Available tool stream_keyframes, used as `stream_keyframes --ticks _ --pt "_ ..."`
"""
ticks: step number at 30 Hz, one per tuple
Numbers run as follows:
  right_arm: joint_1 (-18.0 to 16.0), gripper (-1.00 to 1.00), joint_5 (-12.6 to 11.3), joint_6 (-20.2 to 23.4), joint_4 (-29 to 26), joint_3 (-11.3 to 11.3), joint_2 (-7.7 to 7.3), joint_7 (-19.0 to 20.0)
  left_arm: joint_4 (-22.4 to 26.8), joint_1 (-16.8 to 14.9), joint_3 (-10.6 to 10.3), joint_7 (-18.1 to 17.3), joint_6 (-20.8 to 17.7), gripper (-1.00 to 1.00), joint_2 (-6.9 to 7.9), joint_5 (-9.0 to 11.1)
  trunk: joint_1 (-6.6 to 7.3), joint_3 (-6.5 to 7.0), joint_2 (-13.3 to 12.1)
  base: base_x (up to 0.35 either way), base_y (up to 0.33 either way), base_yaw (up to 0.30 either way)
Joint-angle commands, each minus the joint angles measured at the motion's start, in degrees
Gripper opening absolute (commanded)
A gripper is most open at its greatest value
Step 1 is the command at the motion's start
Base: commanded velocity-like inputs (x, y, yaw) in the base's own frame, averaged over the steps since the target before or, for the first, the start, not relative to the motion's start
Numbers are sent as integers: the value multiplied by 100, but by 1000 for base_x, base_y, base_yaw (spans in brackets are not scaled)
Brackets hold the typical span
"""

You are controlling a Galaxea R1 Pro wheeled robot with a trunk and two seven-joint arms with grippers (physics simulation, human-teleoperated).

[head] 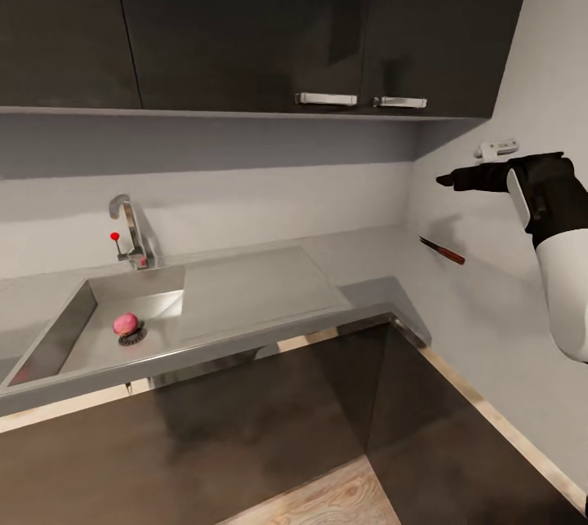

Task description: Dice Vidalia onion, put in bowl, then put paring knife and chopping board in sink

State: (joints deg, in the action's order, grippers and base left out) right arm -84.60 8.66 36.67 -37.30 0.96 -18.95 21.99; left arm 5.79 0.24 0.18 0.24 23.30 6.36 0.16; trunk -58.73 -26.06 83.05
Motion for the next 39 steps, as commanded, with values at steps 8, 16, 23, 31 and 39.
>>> stream_keyframes --ticks 8,16,23,31,39 --pt "-4 100 57 12 92 10 4 42 4 3 0 2 4 100 -3 1 0 -5 3 0 0 0" --pt "-4 100 50 -18 274 14 15 42 1 3 -9 2 -1 100 -3 1 0 -5 3 0 0 0" --pt "-4 100 54 -44 276 10 18 42 1 3 -9 2 -1 100 -3 1 0 -5 3 18 -42 0" --pt "-4 100 42 -46 276 18 38 42 1 3 -6 2 -1 100 -3 1 0 -5 3 184 -215 0" --pt "-4 100 48 -46 276 19 35 42 8 3 -1 2 -1 100 -3 1 0 -5 3 235 -219 0"
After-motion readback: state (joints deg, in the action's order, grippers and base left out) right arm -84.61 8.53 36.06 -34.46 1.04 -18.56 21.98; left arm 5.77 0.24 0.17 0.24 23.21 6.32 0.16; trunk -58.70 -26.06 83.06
